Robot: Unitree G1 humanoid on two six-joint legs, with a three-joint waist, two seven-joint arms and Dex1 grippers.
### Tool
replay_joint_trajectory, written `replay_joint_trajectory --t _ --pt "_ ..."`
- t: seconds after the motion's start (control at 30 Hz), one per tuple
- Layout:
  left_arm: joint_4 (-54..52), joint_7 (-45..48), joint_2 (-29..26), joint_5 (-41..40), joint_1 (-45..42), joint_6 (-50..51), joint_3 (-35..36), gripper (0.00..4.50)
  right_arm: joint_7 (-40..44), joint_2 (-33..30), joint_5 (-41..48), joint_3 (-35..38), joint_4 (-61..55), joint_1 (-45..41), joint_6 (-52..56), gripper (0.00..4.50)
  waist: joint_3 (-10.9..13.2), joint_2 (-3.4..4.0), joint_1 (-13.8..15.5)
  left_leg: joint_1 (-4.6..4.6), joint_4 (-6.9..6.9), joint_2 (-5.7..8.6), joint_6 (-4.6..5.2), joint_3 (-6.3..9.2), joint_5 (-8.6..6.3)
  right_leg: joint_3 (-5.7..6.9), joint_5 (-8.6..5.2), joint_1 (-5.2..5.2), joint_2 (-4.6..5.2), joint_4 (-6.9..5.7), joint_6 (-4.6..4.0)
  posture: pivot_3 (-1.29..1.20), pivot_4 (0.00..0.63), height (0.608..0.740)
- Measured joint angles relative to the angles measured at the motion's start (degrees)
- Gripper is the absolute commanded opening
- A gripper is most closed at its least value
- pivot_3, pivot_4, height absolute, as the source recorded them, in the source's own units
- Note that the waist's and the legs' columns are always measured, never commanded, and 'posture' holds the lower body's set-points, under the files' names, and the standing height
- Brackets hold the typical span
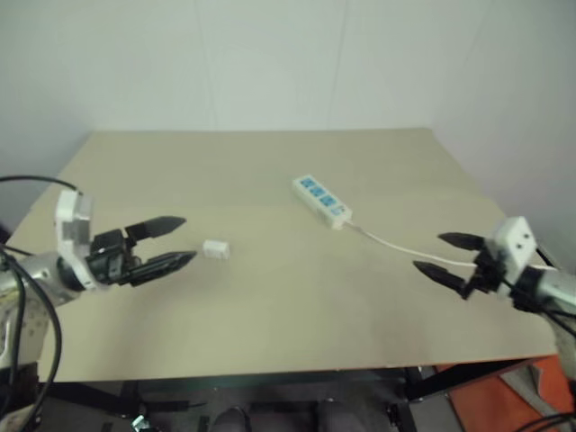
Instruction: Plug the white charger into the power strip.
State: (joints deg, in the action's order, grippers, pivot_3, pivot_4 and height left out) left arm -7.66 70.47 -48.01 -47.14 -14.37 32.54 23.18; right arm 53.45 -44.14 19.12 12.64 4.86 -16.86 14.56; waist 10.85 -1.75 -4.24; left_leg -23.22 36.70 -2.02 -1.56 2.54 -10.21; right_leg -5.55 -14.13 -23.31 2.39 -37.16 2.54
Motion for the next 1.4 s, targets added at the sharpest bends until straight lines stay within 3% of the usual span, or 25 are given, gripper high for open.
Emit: replay_joint_trajectory --t 0.17,0.43,0.6,0.87,0.93,1.1,1.3,1.4 --pt "1.1 -0.3 -0.3 1.9 -1.8 -0.1 -1.8 4.44 -6.2 8.2 -9.5 -10.1 22.0 -17.2 -2.3 4.50 0.1 0.04 -0.1 -0.18 -0.15 0.01 0.01 -0.02 0.01 -0.01 0.26 -0.21 -0.01 0.02 0.31 0.00 0.150 0.740" --pt "2.3 0.2 -1.1 4.4 -2.4 -1.8 -3.3 4.44 -11.9 15.6 -18.3 -14.9 52.0 -35.3 -12.8 4.50 0.1 0.05 0.2 -0.85 -0.42 0.04 0.00 0.02 0.01 0.01 0.53 -0.91 0.02 0.09 -0.15 0.00 0.150 0.740" --pt "1.5 -0.2 -1.1 4.7 -0.1 -2.5 -3.3 4.50 -10.6 16.2 -19.1 -14.8 60.0 -39.6 -14.1 2.86 0.1 0.05 0.1 -0.79 -0.41 0.03 0.00 0.03 0.01 0.03 0.53 -0.86 0.02 0.07 -0.16 0.00 0.150 0.740" --pt "0.3 -1.8 -0.8 5.0 1.3 -3.7 -3.2 4.50 -9.9 16.7 -20.6 -14.8 62.1 -40.6 -15.8 0.02 0.1 0.05 0.0 -0.61 -0.35 0.03 -0.06 0.03 0.07 0.02 0.59 -0.73 0.00 0.03 -0.08 0.00 0.150 0.740" --pt "0.3 -2.0 -0.6 5.1 1.3 -3.9 -3.2 4.50 -9.7 16.8 -20.7 -14.8 62.0 -40.6 -15.9 0.01 0.1 0.05 0.0 -0.60 -0.36 0.02 -0.06 0.04 0.08 0.02 0.59 -0.74 -0.02 0.01 -0.08 0.00 0.150 0.740" --pt "0.2 -1.0 -0.4 4.8 1.2 -3.9 -3.3 4.50 -4.4 16.8 -20.0 -15.2 48.7 -34.1 -14.4 0.01 0.1 0.05 -0.1 -0.64 -0.42 0.02 -0.06 0.04 0.07 -0.02 0.60 -0.82 -0.03 0.00 -0.10 0.00 0.150 0.740" --pt "-0.7 -1.2 0.1 4.2 2.1 -3.8 -3.4 4.50 -1.0 13.3 -14.4 -15.2 3.5 -9.0 0.0 0.01 0.1 0.06 0.6 -0.81 -0.56 0.01 -0.06 0.13 0.06 0.08 0.54 -0.95 -0.02 0.01 -0.11 0.00 0.150 0.740" --pt "-0.7 -1.1 0.5 4.2 2.2 -3.8 -3.5 4.50 -0.6 10.0 -13.6 -15.7 -8.2 -1.8 5.7 0.98 0.1 0.05 0.3 -0.79 -0.40 0.02 -0.07 0.05 0.06 0.04 0.52 -0.91 0.00 0.01 -0.05 0.00 0.150 0.740"
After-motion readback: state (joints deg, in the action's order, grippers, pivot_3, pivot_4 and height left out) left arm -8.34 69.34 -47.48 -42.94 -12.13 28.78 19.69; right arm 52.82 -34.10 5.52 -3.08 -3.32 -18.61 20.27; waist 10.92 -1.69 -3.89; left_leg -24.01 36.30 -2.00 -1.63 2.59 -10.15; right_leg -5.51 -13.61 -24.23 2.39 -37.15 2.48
